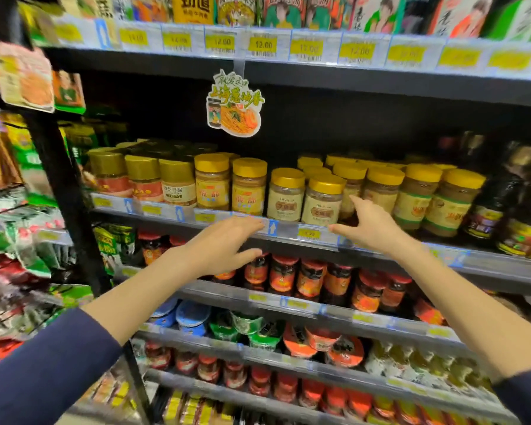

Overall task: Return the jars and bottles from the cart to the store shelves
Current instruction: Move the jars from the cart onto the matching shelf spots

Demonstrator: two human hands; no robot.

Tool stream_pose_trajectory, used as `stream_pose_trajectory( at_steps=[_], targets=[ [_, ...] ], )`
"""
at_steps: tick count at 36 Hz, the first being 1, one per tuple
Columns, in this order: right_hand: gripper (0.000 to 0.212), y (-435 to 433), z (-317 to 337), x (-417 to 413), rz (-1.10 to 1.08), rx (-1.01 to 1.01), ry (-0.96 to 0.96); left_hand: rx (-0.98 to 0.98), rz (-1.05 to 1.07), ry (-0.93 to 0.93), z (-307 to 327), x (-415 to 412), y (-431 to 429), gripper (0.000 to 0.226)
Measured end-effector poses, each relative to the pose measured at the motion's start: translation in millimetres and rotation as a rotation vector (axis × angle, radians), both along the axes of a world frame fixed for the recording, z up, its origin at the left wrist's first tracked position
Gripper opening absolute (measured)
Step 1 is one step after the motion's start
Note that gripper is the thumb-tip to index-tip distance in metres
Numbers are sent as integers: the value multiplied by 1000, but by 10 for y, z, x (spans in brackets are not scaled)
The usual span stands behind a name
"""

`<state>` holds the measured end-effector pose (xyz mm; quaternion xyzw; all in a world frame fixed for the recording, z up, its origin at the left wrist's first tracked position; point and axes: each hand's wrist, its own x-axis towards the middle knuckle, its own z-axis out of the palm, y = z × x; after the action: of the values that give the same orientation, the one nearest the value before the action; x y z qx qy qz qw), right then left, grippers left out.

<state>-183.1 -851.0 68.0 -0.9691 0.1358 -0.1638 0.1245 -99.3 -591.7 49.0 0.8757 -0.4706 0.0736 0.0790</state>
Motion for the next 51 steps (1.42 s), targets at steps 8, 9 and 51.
stream_pose_trajectory(
  at_steps=[8,9,51],
  targets=[
    [83,350,-225,-536,156,-103,195,96,61,66,-114,-520,314,64],
    [83,394,-265,-568,173,-113,221,104,68,71,-127,-561,370,65],
    [66,7210,-1105,1986,1249,-225,431,185,1212,340,-1052,-442,6900,58]
  ],
)
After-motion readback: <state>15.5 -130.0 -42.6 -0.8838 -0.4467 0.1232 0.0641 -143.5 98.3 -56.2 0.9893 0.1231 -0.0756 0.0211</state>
